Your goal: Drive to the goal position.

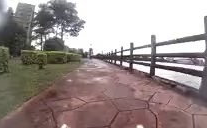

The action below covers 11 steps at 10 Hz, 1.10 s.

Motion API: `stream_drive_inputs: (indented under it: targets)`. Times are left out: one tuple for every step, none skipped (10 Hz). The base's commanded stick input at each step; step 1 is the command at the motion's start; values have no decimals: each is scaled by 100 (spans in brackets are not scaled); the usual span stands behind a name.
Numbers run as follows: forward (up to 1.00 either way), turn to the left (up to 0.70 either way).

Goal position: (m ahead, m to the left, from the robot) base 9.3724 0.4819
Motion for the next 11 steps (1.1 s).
stream_drive_inputs:
  targets:
    - [85,1]
    - [85,1]
    - [85,1]
    - [85,8]
    - [85,11]
    - [85,1]
    - [85,1]
    - [85,1]
    - [85,1]
    - [85,1]
    - [85,1]
